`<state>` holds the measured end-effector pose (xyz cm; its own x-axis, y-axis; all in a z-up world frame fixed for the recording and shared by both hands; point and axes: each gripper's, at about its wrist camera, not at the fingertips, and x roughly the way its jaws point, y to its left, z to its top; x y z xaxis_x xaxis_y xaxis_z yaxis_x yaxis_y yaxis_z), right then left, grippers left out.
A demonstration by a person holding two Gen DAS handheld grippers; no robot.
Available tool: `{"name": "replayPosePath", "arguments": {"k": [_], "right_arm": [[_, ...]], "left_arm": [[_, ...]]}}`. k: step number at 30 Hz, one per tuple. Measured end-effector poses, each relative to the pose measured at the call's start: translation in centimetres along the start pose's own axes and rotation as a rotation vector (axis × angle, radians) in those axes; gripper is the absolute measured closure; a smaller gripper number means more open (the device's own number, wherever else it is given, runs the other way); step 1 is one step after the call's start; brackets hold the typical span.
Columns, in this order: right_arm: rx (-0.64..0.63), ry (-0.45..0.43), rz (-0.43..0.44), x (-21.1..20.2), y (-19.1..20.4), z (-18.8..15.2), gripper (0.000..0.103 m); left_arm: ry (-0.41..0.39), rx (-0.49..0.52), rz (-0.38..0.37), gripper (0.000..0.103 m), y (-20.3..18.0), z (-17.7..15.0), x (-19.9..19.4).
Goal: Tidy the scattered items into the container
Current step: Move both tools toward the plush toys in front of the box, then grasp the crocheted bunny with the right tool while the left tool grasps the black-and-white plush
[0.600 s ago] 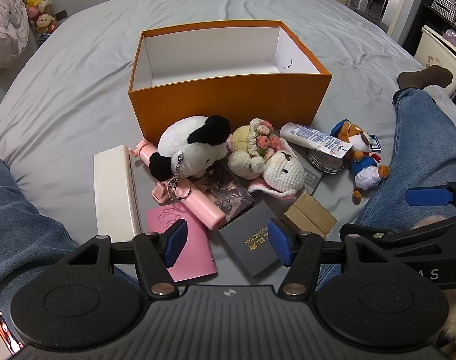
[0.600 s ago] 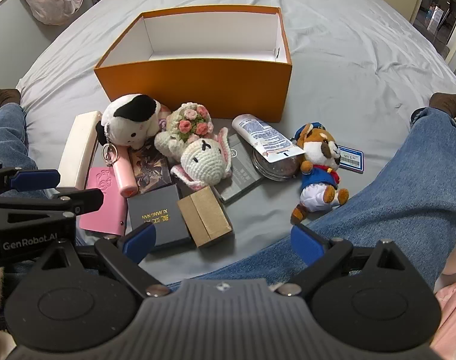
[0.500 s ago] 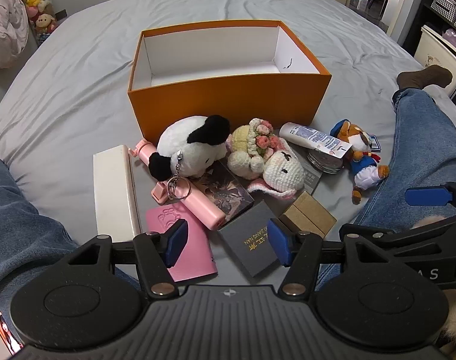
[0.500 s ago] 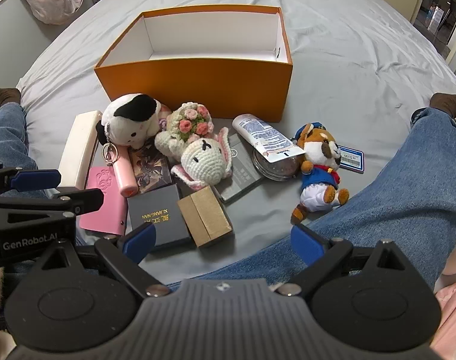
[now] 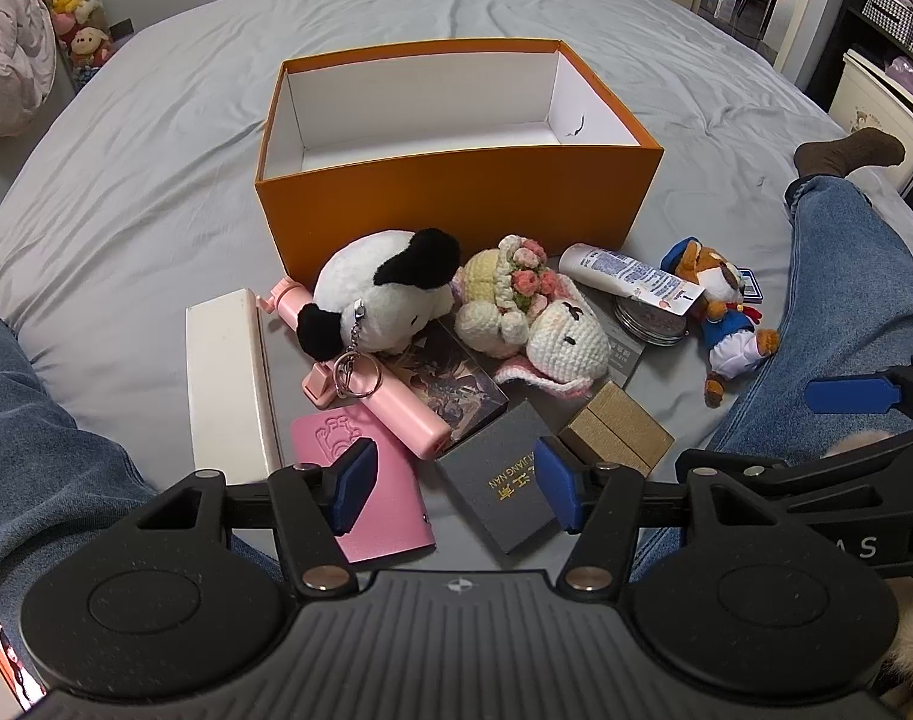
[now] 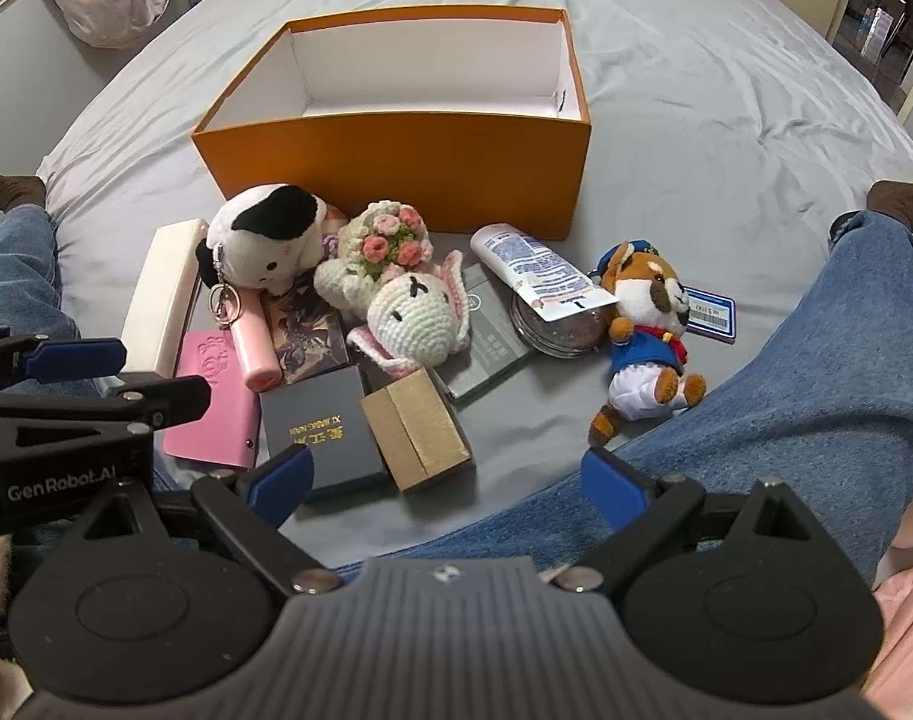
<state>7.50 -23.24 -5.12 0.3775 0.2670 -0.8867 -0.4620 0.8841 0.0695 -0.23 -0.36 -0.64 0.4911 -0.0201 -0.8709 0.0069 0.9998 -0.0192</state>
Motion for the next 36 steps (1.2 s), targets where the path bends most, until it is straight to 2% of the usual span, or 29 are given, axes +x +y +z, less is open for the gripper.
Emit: {"name": "replayPosePath", "arguments": {"k": [3,6,9,14,17,23,28,30,33,36], "right_arm": [[-0.009,0.013,0.021,0.3,0.1,0.0,0.015],[-0.022,0.036,0.050,0.6,0.2,0.1,0.018],[-0.041,0.022,0.068,0.6,0.2,0.5,0.030],[-0.074,-0.047,0.075,0.9,0.1,2.2,0.030],[-0.104,-0.077,0.069,1.9,0.5,3.0,0.037],[-0.182,-0.112,0.078,4.9,1.9,3.9,0.043],[-0.215,-0.101,0.083,7.9,2.4,4.7,0.043],[-0.220,-0.097,0.083,8.7,2.4,5.1,0.038],[-0.229,-0.111,0.078,9.4,2.4,5.7,0.029],[-0.239,-0.101,0.079,10.3,2.3,6.2,0.028]], "left_arm": [[0.000,-0.009,-0.029,0.038,0.3,0.0,0.0],[-0.004,-0.015,-0.052,0.038,0.8,0.2,0.0],[-0.008,-0.007,-0.062,0.040,1.1,0.4,0.1],[-0.051,-0.022,-0.077,0.040,2.4,1.0,0.3],[-0.075,-0.022,-0.053,0.039,3.1,1.4,0.8],[-0.108,0.008,-0.041,0.034,4.4,1.9,2.8],[-0.114,0.119,0.031,0.031,4.6,2.5,5.2],[-0.127,0.182,0.060,0.031,4.3,2.6,5.9],[-0.157,0.245,0.078,0.029,3.8,2.8,6.6],[-0.170,0.276,0.073,0.029,3.5,3.3,7.4]]}}
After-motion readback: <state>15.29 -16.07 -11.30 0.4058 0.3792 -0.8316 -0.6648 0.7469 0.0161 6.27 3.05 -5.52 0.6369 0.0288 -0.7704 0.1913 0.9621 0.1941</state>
